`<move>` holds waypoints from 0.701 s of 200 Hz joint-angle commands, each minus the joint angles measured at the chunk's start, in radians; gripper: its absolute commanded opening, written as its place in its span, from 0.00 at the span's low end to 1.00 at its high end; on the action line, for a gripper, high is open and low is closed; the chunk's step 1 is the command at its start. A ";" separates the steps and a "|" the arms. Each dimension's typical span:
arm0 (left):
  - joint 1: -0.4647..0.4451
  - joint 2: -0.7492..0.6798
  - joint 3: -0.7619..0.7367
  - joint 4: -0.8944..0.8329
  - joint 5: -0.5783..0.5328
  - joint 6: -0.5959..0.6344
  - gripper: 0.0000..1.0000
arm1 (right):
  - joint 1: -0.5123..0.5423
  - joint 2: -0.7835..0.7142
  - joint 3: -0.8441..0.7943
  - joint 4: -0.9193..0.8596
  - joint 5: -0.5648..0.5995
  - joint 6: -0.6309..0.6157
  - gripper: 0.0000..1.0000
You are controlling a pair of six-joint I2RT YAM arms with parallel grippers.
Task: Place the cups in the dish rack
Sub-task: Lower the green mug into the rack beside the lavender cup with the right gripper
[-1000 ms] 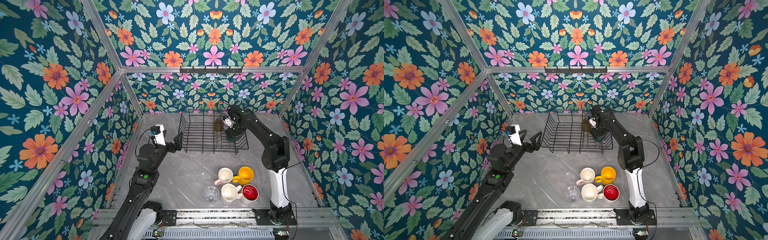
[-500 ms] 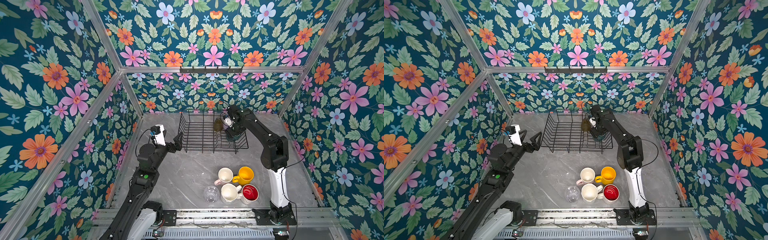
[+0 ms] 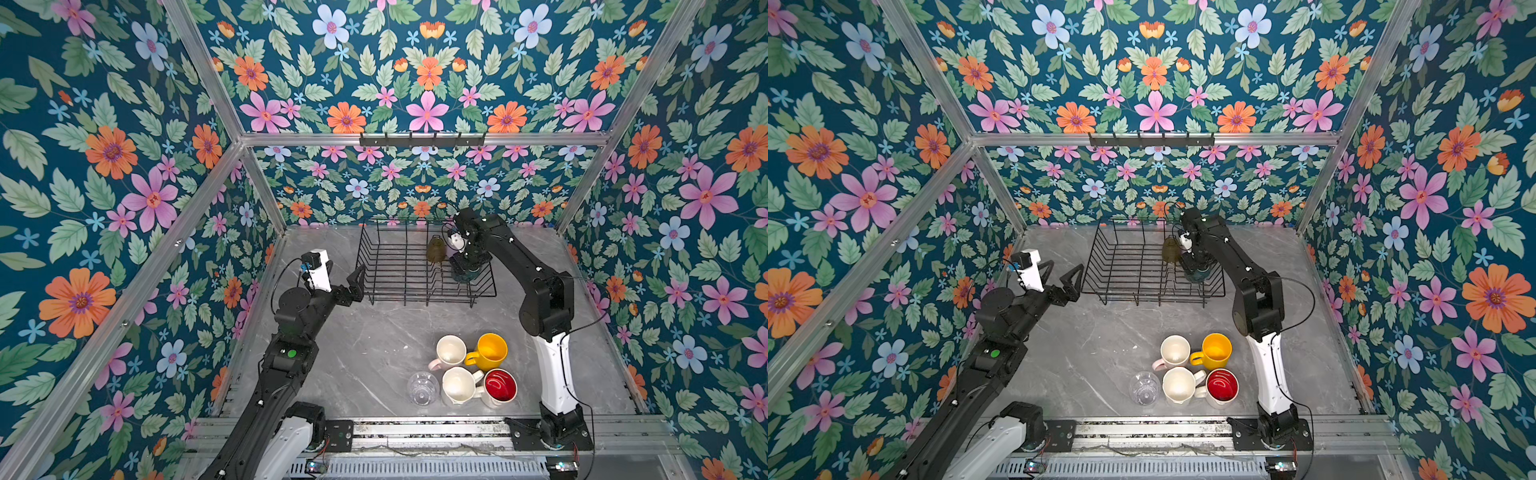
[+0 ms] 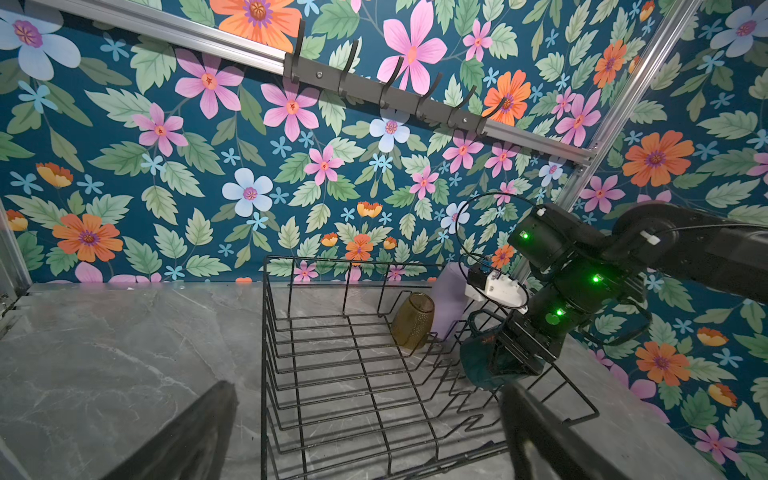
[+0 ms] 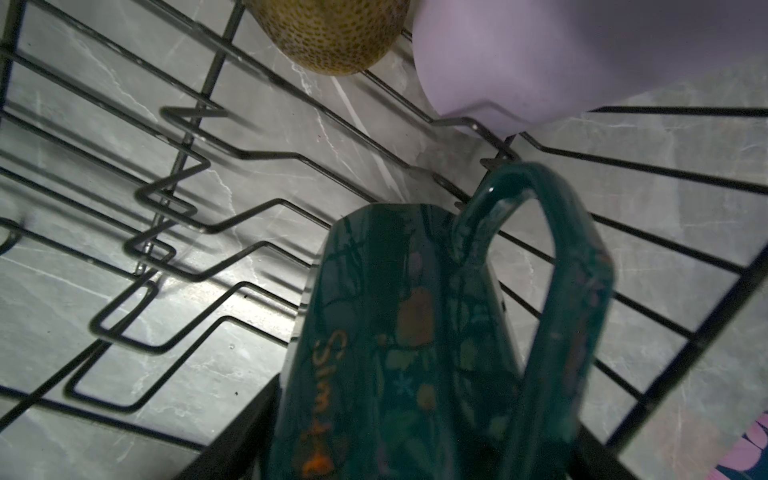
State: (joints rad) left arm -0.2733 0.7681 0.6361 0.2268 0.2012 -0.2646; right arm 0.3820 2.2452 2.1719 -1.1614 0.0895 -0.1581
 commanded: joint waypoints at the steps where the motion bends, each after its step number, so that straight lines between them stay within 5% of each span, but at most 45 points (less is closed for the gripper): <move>1: 0.000 -0.006 0.005 0.015 0.001 -0.004 1.00 | 0.002 0.010 0.011 -0.032 -0.050 0.019 0.72; 140: 0.001 -0.023 0.006 0.005 0.003 -0.006 1.00 | 0.002 0.031 0.059 -0.074 -0.055 0.039 0.80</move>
State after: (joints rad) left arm -0.2733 0.7509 0.6361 0.2211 0.2016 -0.2649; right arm 0.3817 2.2726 2.2246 -1.2068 0.0803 -0.1307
